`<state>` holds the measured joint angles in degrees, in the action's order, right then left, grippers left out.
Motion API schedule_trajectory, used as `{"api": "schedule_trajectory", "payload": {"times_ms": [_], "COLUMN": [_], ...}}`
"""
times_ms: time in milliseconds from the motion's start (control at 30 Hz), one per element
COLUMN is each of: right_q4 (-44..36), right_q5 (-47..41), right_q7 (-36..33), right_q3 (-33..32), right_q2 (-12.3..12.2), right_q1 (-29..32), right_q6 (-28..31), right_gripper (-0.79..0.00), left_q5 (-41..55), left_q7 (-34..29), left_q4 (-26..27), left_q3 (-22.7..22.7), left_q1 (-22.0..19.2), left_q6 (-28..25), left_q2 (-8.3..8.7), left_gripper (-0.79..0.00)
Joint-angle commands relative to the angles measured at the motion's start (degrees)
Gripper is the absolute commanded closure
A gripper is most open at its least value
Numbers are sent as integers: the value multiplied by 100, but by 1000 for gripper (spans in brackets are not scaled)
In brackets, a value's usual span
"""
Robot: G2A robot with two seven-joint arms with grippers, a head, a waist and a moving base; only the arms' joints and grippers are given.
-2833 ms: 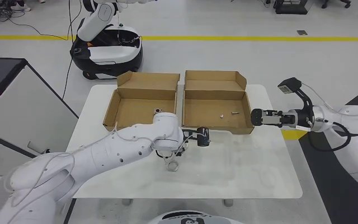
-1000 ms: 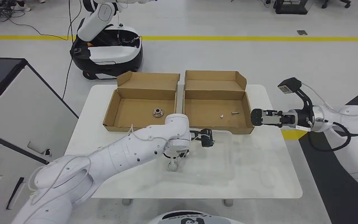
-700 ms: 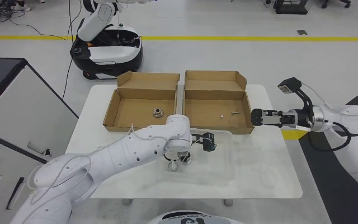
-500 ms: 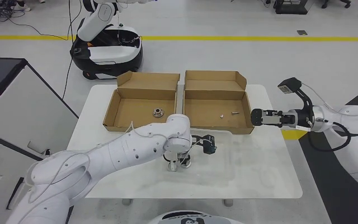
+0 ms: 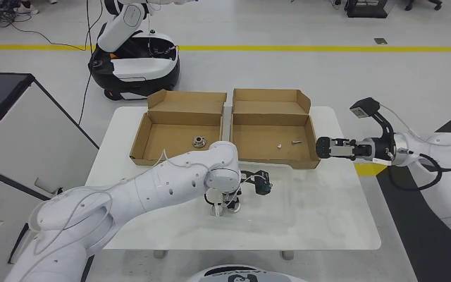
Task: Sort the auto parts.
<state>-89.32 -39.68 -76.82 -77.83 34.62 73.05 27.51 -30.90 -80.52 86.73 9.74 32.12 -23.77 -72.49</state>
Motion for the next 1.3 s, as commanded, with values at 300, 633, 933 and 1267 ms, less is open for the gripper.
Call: {"api": "schedule_trajectory", "payload": {"times_ms": [300,633,933,1267], "right_q4": [0,0,0,0], "right_q5": [0,0,0,0], "right_q7": [0,0,0,0], "right_q3": [0,0,0,0], "right_q2": [0,0,0,0], "right_q1": [0,0,0,0], "right_q6": [0,0,0,0], "right_gripper": [-785,-785,-785,-785], "left_q5": [-75,-93,-69,-137], "left_q7": [16,28,17,33], "left_q4": [-198,-297,-318,-420], "left_q3": [0,0,0,0], "left_q1": [31,53,34,83], "left_q6": [-16,-28,-17,-33], "left_q2": [-67,-131,-148,-187], "left_gripper": [-323,-317,-314,-74]}}
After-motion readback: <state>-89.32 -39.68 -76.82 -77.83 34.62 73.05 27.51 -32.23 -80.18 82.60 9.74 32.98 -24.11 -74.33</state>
